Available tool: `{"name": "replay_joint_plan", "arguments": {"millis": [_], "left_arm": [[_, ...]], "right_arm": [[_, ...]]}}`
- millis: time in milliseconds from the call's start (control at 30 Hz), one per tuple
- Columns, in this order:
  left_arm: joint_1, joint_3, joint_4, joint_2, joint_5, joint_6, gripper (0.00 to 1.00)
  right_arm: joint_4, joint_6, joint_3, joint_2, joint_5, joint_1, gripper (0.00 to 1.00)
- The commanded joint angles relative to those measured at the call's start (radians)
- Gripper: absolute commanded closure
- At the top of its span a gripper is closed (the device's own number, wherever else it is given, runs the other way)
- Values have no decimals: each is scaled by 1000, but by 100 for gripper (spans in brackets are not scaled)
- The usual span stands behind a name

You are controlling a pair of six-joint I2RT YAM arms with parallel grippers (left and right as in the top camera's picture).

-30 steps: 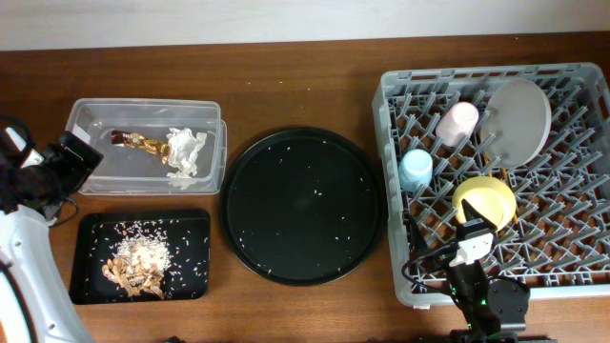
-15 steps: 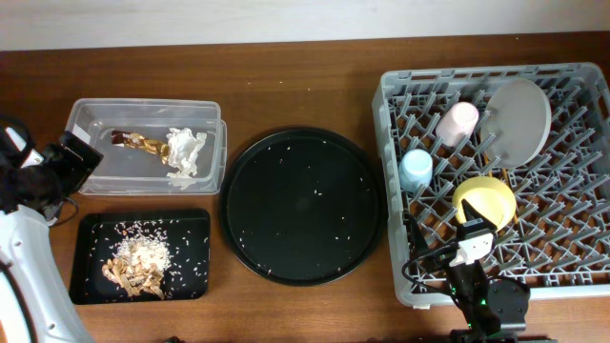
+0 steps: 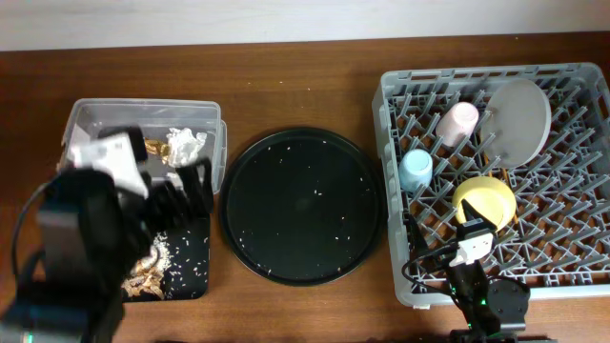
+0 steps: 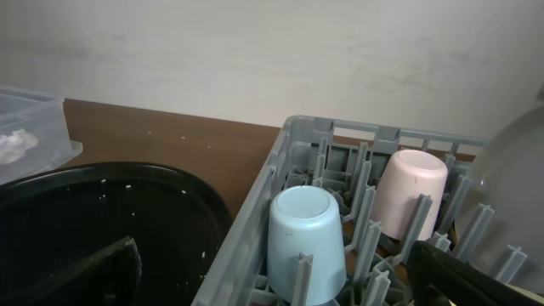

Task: Sort waste into correct bins and load items into the dishwasher rack

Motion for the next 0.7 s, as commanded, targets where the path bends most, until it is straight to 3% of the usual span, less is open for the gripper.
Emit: {"name": "replay_joint_plan", "arguments": {"millis": [0, 67, 133, 267, 333, 500, 667], "left_arm": [[-54, -194, -2, -115, -35, 11, 1], [-53, -387, 52, -229, -40, 8, 1], [-53, -578, 238, -330, -47, 8, 1], [-53, -1011, 925, -545, -47, 8, 1], [-53, -1125, 1096, -600, -47, 9, 1], [-22, -1300, 1139, -778, -47, 9, 1], [65, -1365, 1098, -872, -48, 20, 1]], "right_arm": [[-6, 8, -5, -8, 8, -4, 2], [-6, 9, -5, -8, 8, -4, 2], [-6, 8, -5, -8, 8, -4, 2], [-6, 9, -5, -8, 8, -4, 2], [-6, 8, -5, -8, 8, -4, 2], [-6, 8, -5, -8, 8, -4, 2], [-6, 9, -5, -8, 8, -4, 2]]}}
